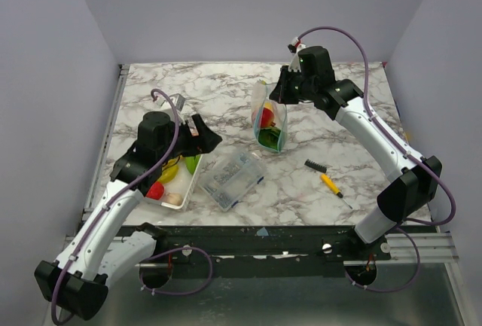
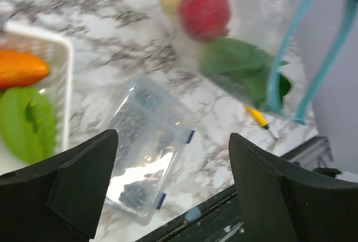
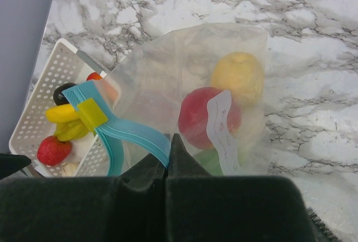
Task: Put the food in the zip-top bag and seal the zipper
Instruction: Pick up the fake fruit from the bin.
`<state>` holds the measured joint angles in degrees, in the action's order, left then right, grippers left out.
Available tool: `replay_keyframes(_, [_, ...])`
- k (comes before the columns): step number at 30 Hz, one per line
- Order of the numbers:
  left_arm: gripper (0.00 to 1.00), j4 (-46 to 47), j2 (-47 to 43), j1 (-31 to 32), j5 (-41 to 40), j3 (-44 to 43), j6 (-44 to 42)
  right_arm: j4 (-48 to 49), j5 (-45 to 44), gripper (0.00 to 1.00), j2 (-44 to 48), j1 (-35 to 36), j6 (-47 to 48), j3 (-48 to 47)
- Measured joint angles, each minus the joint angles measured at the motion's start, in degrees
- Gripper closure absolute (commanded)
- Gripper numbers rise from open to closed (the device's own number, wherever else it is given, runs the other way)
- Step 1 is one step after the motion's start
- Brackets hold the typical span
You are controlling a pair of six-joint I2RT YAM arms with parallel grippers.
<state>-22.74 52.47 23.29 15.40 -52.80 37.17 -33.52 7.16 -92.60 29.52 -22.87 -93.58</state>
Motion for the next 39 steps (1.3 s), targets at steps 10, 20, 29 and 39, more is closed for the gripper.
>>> replay_keyframes(10, [0.07, -18.1, -6.1, -2.8, -26.0, 8.9, 6.9, 0.0, -0.3, 1.00, 0.0, 0.0, 0.7, 0.2])
replay_keyframes(20, [0.02, -27.5, -9.3, -8.1, -40.2, 16.0, 21.7, 0.1, -0.3, 1.00, 0.0, 0.0, 0.9, 1.6])
replay_keyframes(29, [0.06, -26.8, 2.4, -13.9, -43.3, 15.6, 24.4, 0.5, -0.3, 1.00, 0.0, 0.0, 0.8, 2.1])
replay_keyframes(39, [0.42, -26.6, 8.1, -14.1, -42.1, 15.6, 26.3, 0.7, -0.3, 1.00, 0.0, 0.0, 0.7, 2.1])
